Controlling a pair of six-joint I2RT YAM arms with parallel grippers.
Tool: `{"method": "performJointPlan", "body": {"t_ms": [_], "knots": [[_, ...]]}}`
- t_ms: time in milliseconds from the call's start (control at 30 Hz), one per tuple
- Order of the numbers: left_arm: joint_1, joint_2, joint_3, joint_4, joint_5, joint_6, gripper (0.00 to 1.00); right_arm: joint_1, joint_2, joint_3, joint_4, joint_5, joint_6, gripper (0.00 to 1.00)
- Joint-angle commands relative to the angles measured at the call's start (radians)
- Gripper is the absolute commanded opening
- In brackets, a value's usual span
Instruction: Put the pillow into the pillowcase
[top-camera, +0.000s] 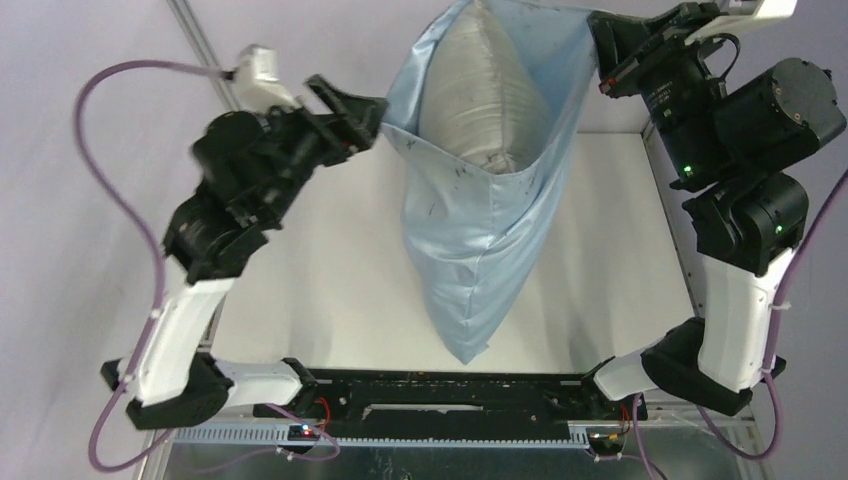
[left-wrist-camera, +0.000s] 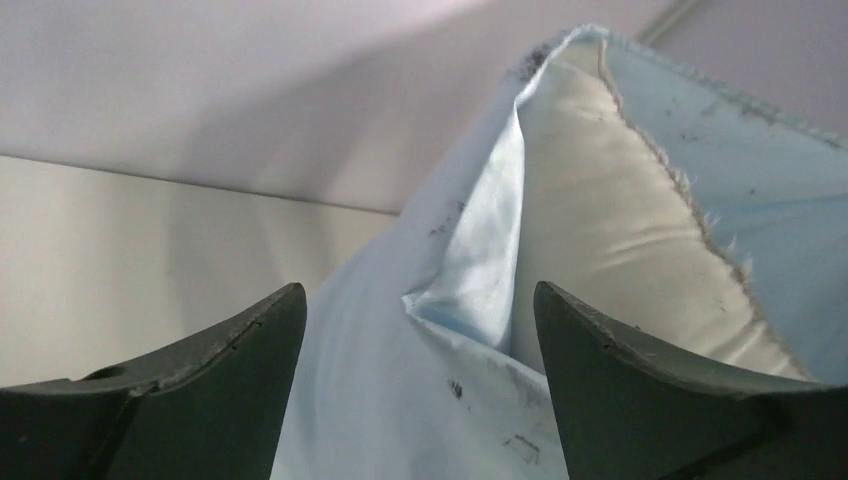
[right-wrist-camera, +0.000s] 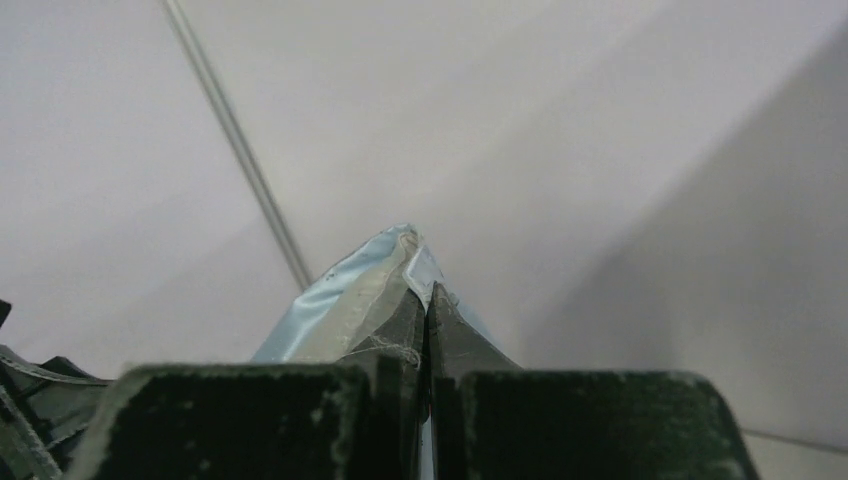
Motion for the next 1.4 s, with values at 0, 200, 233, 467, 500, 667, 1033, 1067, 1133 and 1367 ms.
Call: {"method": "performJointPlan", "body": {"t_ms": [0, 200, 233, 467, 500, 667, 1033, 1067, 1133, 1367], "knots": [[0.086, -0.185, -0.101, 0.000, -0.059, -0.058, 0.87, -0.005, 0.011, 0.061, 0.231, -0.104, 0.080, 0.00], [0.220, -0.363, -0.478, 0.004, 0.031, -0.181, 0.80, 0.171, 0.089, 0.059, 0.269, -0.100, 0.057, 0.00], [0.223, -0.393, -0.551, 0.009, 0.039, -0.202, 0.76, 0.226, 0.108, 0.060, 0.275, -0.071, 0.019, 0.00], [0.167, -0.579, -1.174, 0.250, 0.214, -0.487, 0.51, 0.418, 0.245, 0.042, 0.284, -0.053, 0.004, 0.00], [0.141, -0.588, -1.264, 0.310, 0.228, -0.524, 0.50, 0.434, 0.272, 0.051, 0.280, -0.066, 0.017, 0.00], [-0.009, -0.442, -1.427, 0.701, 0.224, -0.673, 0.49, 0.454, 0.385, 0.091, 0.232, -0.183, 0.120, 0.00], [-0.040, 0.084, -1.123, 1.006, 0.332, -0.666, 0.49, 0.355, 0.203, -0.301, 0.111, -0.293, 0.221, 0.00], [-0.039, 0.066, -1.157, 0.983, 0.320, -0.671, 0.50, 0.336, 0.172, -0.370, 0.120, -0.306, 0.237, 0.00], [-0.039, 0.008, -1.247, 0.935, 0.295, -0.674, 0.50, 0.294, 0.123, -0.492, 0.141, -0.354, 0.266, 0.00], [-0.032, -0.463, -1.523, 0.504, 0.074, -0.620, 0.46, 0.254, -0.004, -0.848, 0.226, -0.409, 0.332, 0.00]]}}
